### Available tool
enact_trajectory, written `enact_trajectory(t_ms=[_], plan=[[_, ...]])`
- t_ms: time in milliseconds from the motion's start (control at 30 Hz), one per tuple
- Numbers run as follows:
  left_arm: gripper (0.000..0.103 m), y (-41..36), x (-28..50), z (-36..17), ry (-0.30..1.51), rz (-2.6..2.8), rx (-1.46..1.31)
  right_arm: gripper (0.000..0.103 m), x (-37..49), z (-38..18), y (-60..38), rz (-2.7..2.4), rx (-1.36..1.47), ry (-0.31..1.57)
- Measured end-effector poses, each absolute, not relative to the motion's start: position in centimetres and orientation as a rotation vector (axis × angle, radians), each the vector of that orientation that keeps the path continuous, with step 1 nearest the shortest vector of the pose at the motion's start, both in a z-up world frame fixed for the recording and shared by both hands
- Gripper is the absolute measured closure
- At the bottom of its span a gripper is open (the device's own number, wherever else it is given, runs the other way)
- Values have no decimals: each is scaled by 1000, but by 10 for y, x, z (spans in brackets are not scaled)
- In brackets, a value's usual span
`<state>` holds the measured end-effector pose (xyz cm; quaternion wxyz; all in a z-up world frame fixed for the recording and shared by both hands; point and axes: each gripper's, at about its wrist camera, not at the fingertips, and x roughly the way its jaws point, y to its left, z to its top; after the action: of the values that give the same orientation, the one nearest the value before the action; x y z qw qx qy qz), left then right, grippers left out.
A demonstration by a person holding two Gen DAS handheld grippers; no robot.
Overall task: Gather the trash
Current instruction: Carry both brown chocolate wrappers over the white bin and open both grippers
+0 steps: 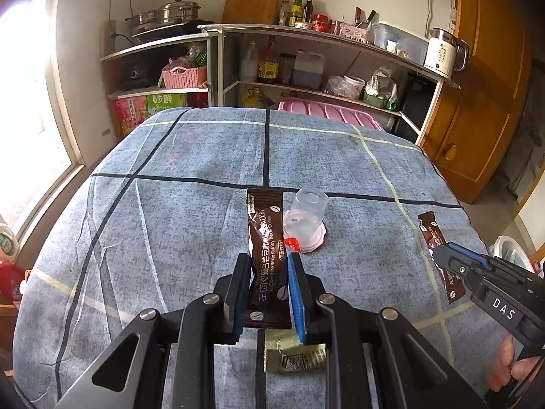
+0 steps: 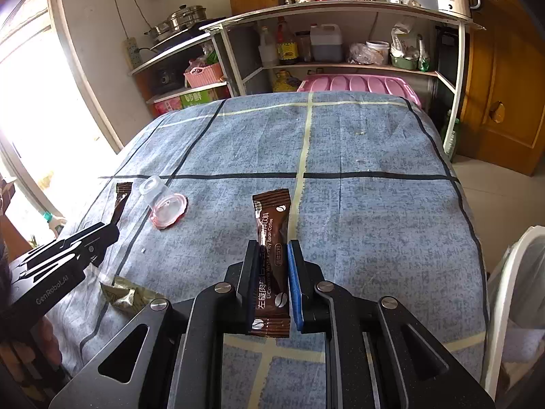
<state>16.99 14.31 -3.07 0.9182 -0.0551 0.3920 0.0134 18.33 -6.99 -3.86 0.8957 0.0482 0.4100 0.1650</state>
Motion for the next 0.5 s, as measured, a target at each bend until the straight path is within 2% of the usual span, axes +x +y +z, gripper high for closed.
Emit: enact_trajectory(t_ms=[500], plan=[[81,89,127,1,742,-50,-57,86,146,-13,-113,313,145,788]])
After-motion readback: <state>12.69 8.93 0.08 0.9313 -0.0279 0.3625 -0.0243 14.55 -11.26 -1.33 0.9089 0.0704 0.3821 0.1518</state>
